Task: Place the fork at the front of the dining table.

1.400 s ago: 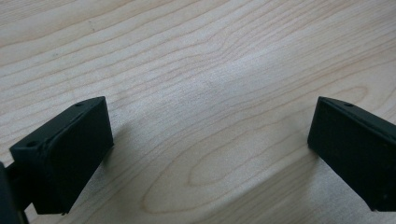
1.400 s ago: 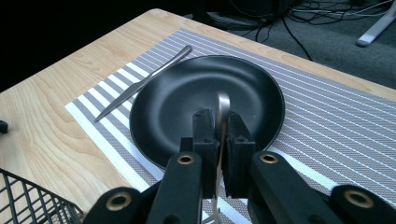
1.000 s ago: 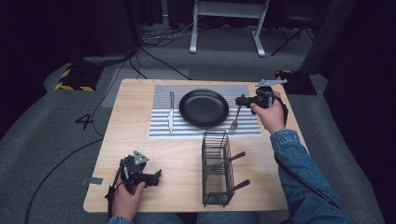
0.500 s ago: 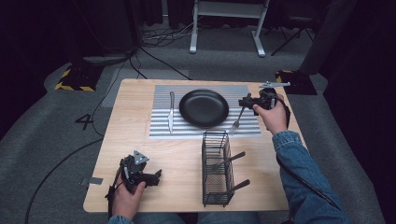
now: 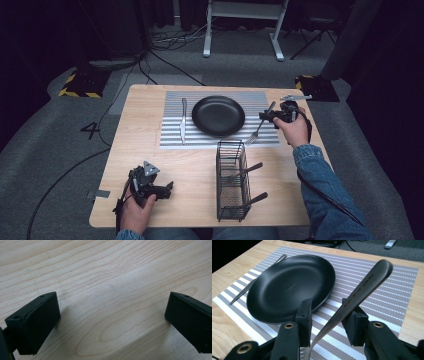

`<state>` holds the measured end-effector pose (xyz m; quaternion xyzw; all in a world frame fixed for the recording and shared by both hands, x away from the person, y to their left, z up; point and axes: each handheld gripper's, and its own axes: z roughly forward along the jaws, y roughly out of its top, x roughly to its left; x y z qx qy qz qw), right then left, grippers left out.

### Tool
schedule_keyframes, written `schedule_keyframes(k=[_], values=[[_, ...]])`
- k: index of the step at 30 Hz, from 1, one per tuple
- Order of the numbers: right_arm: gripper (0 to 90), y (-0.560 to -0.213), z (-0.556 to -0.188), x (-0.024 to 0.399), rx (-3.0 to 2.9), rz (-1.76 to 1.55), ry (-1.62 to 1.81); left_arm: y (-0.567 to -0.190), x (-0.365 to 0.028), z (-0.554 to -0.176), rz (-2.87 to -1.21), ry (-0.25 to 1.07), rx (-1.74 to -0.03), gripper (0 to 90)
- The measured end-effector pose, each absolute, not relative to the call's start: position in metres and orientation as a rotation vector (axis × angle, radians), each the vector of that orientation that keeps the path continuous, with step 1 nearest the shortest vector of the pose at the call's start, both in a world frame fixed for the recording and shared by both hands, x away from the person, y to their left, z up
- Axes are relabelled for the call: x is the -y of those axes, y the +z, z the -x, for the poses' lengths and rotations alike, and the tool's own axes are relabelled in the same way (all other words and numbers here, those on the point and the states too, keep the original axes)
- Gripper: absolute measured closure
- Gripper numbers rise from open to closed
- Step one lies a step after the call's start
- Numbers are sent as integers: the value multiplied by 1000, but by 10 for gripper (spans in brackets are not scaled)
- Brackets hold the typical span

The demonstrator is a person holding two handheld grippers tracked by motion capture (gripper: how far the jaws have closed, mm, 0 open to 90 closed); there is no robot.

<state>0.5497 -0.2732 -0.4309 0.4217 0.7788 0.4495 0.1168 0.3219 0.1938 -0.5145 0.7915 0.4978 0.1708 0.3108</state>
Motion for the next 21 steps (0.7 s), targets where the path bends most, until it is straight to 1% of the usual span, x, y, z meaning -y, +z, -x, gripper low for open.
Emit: schedule_keyframes(k=[8,21], values=[[610,-451,-552,285,-2287,-1309,1304,-515,-194,-322,-2089,451,-1315,1],[613,-471,-553,288,-2315,-1373,1261,-514,-194,-322,-2090,451,-1314,1]])
